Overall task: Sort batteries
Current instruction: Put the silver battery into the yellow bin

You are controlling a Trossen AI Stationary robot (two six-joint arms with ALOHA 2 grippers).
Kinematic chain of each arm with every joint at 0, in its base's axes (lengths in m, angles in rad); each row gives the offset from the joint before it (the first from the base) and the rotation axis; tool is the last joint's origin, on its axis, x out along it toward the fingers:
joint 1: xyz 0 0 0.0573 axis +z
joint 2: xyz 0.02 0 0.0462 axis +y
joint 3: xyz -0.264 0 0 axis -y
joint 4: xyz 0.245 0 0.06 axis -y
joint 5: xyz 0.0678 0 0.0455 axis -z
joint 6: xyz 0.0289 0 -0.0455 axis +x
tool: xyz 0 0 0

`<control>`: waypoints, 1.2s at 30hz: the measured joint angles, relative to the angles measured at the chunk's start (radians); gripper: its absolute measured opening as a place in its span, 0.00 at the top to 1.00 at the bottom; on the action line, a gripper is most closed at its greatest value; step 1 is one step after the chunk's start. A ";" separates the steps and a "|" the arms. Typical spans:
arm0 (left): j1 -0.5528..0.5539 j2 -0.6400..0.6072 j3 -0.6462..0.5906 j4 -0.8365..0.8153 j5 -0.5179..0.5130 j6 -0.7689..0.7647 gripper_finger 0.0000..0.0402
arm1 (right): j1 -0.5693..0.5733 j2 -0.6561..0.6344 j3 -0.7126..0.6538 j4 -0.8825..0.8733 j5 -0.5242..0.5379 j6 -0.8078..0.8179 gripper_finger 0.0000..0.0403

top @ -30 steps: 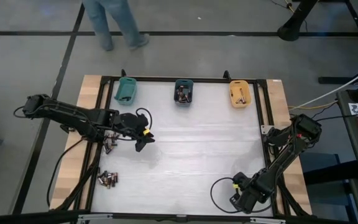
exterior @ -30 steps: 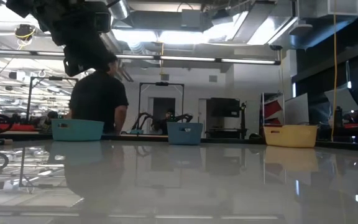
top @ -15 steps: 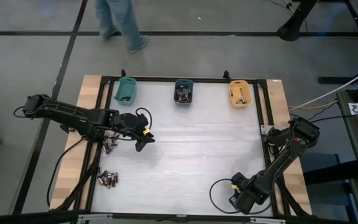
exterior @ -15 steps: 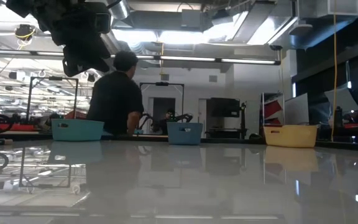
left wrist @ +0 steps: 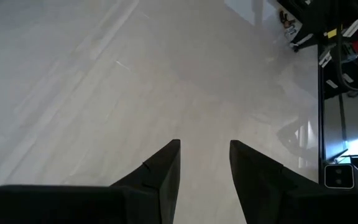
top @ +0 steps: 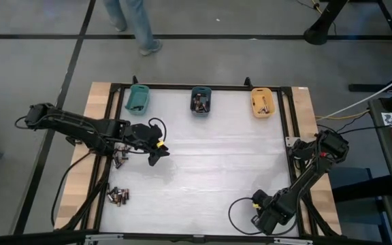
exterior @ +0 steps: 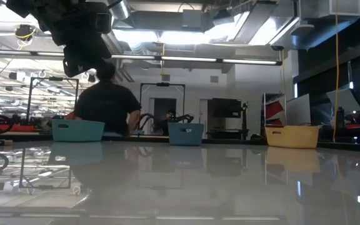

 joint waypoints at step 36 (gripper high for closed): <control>0.131 -0.043 0.000 0.108 0.159 0.353 0.68 | -1.240 -0.542 -0.003 -0.340 0.342 -0.803 0.95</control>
